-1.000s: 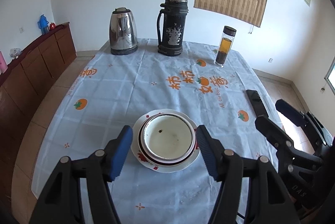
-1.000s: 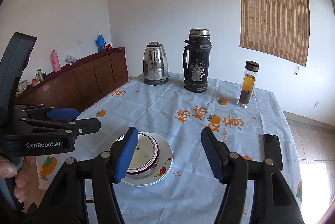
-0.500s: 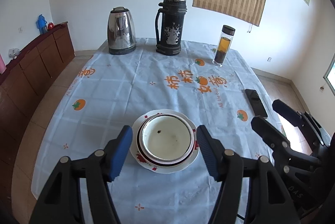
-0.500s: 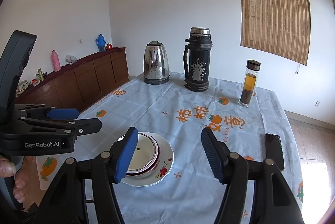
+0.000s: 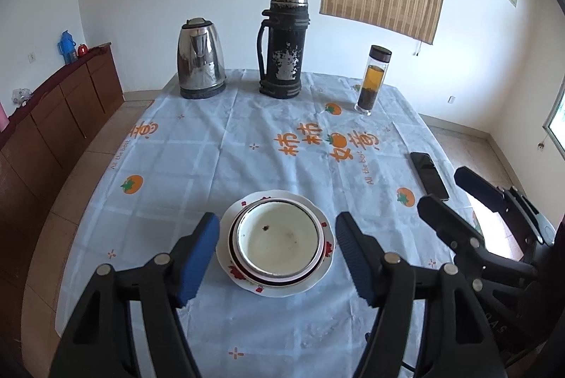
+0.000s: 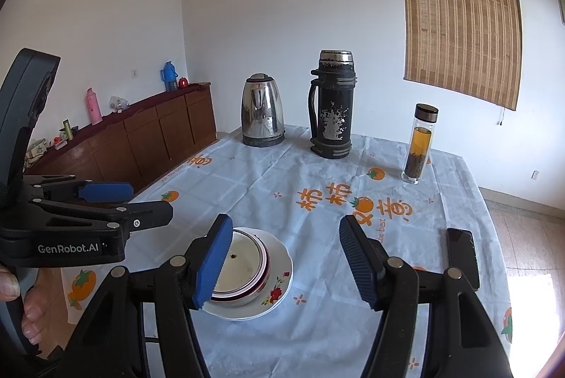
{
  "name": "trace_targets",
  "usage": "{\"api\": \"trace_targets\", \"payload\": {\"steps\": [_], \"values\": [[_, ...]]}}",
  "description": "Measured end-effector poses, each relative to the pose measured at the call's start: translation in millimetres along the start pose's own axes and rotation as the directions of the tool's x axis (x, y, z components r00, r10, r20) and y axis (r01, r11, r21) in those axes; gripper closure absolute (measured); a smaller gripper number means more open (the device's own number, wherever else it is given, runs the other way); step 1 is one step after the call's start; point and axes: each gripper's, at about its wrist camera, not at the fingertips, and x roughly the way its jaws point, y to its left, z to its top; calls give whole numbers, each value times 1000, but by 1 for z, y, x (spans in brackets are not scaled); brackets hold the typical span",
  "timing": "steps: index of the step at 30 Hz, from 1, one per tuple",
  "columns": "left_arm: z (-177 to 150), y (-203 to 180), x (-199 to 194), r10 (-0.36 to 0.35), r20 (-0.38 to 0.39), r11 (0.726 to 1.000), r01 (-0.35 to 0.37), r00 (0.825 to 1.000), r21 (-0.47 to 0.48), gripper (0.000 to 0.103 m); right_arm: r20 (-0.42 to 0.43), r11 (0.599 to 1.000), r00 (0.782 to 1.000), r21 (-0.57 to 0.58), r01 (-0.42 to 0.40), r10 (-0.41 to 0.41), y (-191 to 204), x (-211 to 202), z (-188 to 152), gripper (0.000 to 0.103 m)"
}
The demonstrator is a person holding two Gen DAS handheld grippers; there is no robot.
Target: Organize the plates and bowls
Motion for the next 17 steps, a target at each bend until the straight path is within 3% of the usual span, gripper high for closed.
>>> {"api": "trace_targets", "payload": {"steps": [3,6,7,12,17], "values": [[2,-1,-1,15,7,1000,-15,1000,-1,28,0,1000,1000,1,-1,1,-1,0,1,38],[4,-1,0,39,8,999,-39,999,-8,6,0,1000,1000,0,0,0,-1,0,1,38],[3,-1,-2,50,16,999,-50,999,-9,3,0,1000,1000,0,0,0,-1,0,1,38],[4,-3,-4,94,56,995,-94,994,11,2,3,1000,1000,2,0,0,-2,0,1,38],[5,-7,-2,73,48,997,-74,996,17,2,0,1000,1000,10,1,-1,-6,1,2,38]]}}
